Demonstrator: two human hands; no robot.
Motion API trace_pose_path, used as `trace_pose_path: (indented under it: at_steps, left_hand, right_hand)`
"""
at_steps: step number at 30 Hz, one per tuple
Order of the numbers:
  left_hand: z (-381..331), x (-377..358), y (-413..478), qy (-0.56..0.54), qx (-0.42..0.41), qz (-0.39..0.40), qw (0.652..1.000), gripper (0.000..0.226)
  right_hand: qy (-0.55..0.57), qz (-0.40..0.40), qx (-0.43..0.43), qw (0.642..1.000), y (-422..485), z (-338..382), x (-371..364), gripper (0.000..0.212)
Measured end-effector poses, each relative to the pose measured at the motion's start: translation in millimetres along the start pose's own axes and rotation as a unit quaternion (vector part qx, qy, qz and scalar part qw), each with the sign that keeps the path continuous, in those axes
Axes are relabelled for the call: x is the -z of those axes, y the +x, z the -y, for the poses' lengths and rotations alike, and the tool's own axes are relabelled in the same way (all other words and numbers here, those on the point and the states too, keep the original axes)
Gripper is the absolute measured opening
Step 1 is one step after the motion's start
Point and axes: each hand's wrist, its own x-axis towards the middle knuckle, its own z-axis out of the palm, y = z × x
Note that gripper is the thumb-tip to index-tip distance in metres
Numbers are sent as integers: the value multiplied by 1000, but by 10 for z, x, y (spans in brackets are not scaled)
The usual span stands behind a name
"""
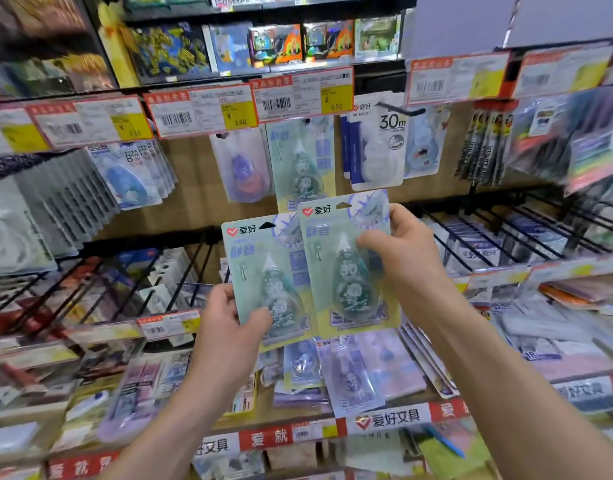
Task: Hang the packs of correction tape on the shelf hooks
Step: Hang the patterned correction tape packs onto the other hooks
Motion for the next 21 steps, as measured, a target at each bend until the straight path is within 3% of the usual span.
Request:
trace_pose_path:
  at_steps: [4, 8, 15, 21]
  left_hand:
    - [10, -14, 58, -7, 2, -10, 1000, 26]
    - [34, -9, 107, -1, 8, -21, 1000, 23]
    - [40, 54, 187, 2, 8, -21, 1000, 25]
    - [-16, 93, 209, -3, -6, -10, 1000, 24]
  right_hand:
    - [9, -6, 21, 1000, 162, 168, -133, 6]
    - [25, -7, 34, 999, 258, 335, -261, 25]
    - [54, 36, 84, 994, 458, 617, -510, 9]
    - [34, -5, 86, 996, 684, 647, -570, 7]
